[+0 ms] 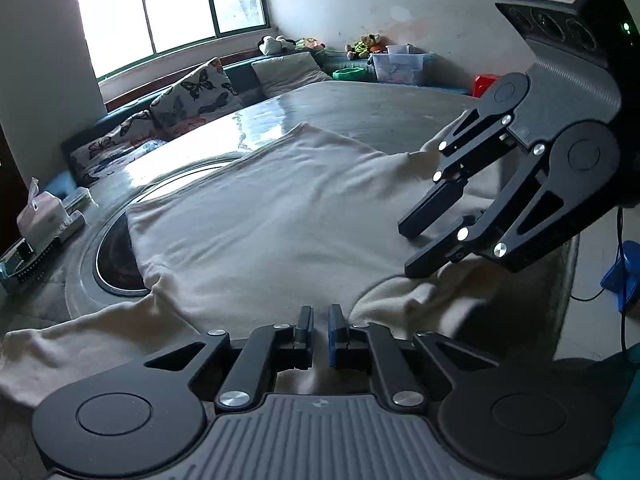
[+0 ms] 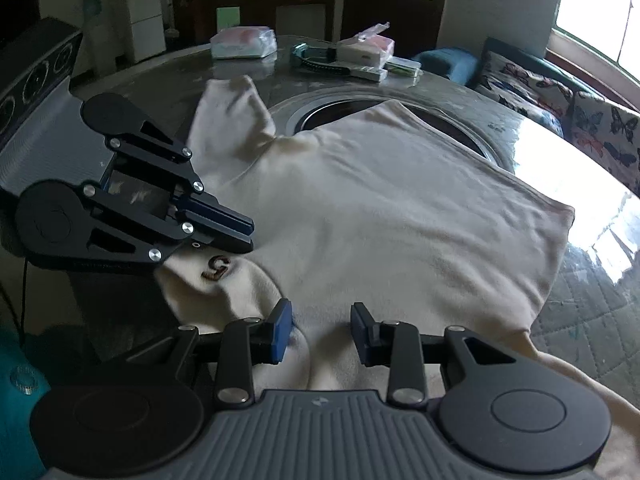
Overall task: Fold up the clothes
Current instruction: 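Grasp the sweatshirt hem with the left gripper while the right gripper moves toward it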
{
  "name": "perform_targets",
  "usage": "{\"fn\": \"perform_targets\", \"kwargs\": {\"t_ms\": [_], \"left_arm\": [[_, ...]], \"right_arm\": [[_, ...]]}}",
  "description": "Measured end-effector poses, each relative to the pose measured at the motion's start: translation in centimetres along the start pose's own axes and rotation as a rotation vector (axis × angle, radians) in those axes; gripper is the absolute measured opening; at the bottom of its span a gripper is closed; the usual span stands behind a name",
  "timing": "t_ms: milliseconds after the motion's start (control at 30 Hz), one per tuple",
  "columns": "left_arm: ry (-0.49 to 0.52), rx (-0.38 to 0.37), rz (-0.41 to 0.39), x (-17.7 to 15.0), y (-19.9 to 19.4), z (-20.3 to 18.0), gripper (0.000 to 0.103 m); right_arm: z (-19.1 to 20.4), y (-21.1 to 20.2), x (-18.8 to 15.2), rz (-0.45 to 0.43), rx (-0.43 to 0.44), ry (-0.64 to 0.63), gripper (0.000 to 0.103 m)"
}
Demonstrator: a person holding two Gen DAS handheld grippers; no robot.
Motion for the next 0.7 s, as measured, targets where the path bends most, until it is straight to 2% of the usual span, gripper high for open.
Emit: {"fn": "perform_targets", "kwargs": {"t_ms": [167,233,333,467,600,700], "left_arm": [[-0.036,-0.026,0.018,0.2,0.0,0.8,0.007],[-0.059,-0.032,0.032,0.6,0.2,1.8,0.011],[-0.108,0.004,0.037,0.9,0.8,3.9,0.012],[-0.206,0.181,0.068,0.5,2.0,7.7,0.013],[-0.367,0.403,0.125,-0.9,3.0,12.9,0.033],[-0.477,0.573,0.187,-2.3,3.8,17.0,0.037]], "right_arm": [[0.3,-0.9,-0.8,-0.009,0.006,0.002,0.032],[-0.2,-1.6,-0.8,-0.033,0.006,0.028,0.032],[-1.6,-2.4,-0.7,-0.078,-0.025,0.09,0.032],[-3.1,-2.7,-1.0,-0.09,-0.057,0.147,0.032],[-3.6,-2.0,-1.5,-0.061,-0.07,0.164,0.033],[-3.2,-1.9,-1.4,-0.069,-0.068,0.154,0.033]]}}
Point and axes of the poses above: each gripper's, at about its wrist camera, not at the fingertips, and y roughly the way its jaws point, z to its left, x to its top, the point moved 2 cm from there along y, roughly the way its jaws point, and after that the axes turned 15 degrees about x, right-handed, at the moved point
